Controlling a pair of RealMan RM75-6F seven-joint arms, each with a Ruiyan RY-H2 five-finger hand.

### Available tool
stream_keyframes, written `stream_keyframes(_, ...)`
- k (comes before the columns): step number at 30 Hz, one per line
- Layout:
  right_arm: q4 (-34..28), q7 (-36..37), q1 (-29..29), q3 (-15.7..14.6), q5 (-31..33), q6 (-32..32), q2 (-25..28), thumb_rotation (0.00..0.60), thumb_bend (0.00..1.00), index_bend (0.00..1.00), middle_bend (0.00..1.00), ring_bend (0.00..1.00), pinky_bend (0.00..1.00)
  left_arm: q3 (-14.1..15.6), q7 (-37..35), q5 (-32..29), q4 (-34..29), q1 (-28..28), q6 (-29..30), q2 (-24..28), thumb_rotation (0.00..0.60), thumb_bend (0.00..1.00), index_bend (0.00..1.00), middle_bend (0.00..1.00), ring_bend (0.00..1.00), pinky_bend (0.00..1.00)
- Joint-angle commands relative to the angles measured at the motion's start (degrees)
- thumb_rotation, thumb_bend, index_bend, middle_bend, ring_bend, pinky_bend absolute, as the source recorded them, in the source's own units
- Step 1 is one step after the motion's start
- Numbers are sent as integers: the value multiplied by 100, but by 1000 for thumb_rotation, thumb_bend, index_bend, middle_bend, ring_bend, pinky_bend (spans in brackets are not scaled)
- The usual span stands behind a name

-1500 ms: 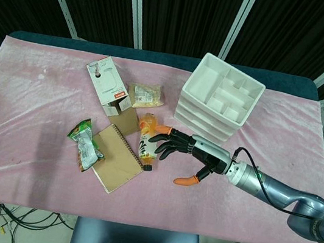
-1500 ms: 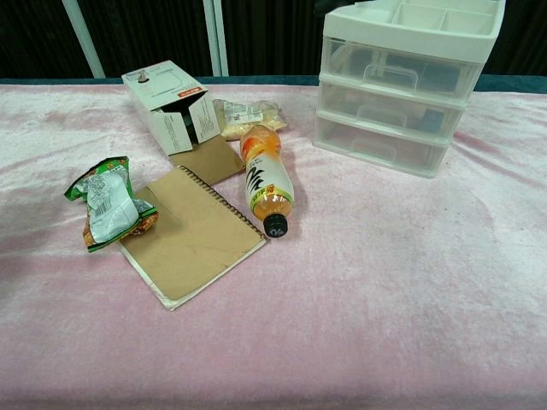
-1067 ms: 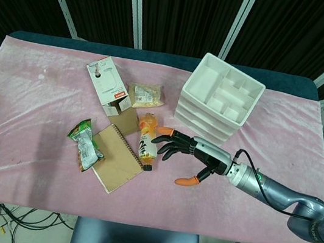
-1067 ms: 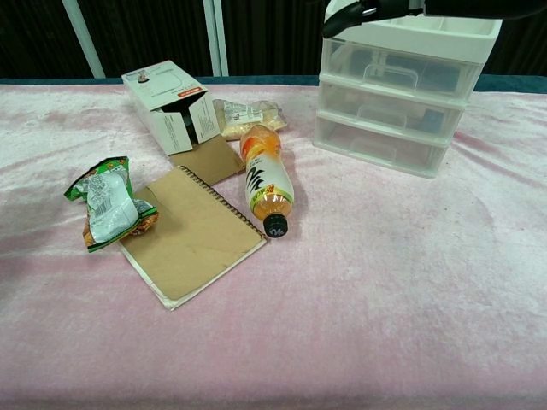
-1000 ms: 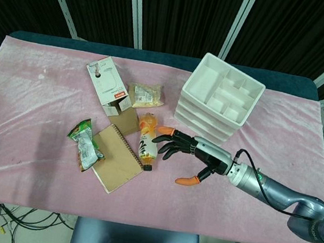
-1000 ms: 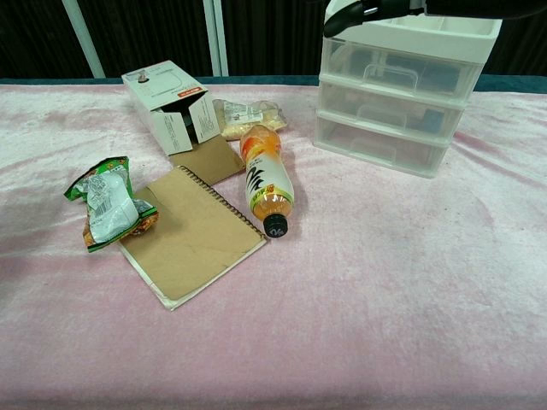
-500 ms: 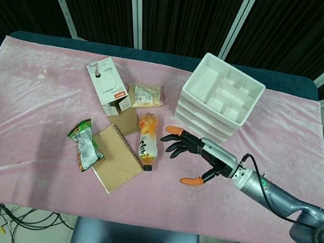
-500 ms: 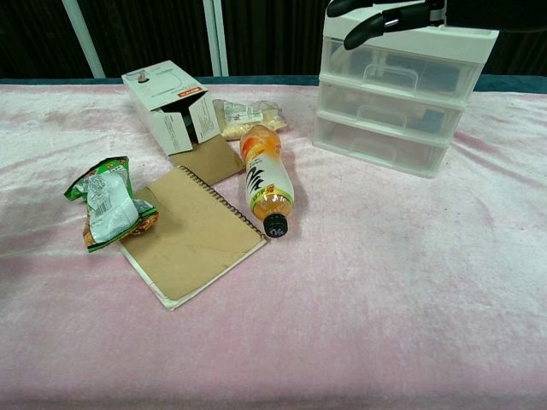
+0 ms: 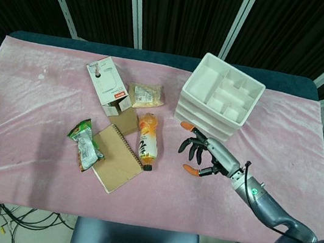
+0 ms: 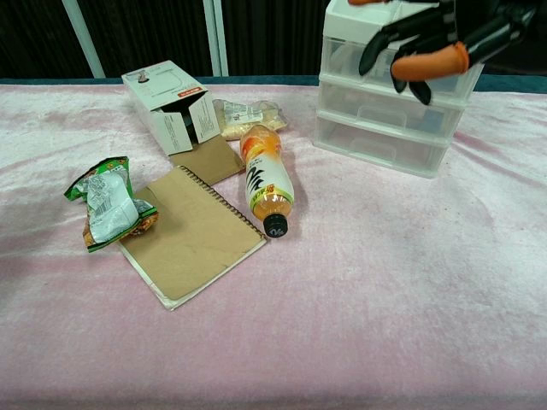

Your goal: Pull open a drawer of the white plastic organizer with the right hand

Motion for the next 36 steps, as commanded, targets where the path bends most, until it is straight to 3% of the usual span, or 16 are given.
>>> stream_keyframes(1,-170,-1090,-297,217,966,-632,-701,600,343,76,522,636,746,-4,-3,-1,-3,-1,1,2,600,354,82,59,15,33)
stream_keyframes(7,211,-1673,-370,521,1601,-866,-1290,600,411,74,629,727,804,-13,-39,-10,-13,2,3,18,600,354,82,58,15,33)
stream_keyframes(14,542,-2349,-424,930,2379,-975,-1744,600,508,70,666,757,804,-16,-70,-3,-14,-8,-15,32,600,355,82,59,15,33)
stream_keyframes(19,621,-2582,-502,1164,2763,-1002,-1863,600,513,63,666,758,805,-18,-85,-8,-18,-9,-18,40,600,354,82,59,15,33)
stream_keyframes(36,1121,-2819,-751,1829,3191,-1062,-2268,600,531,51,669,758,805,-18,-73,-14,-28,2,-4,39,600,355,82,59,15,33)
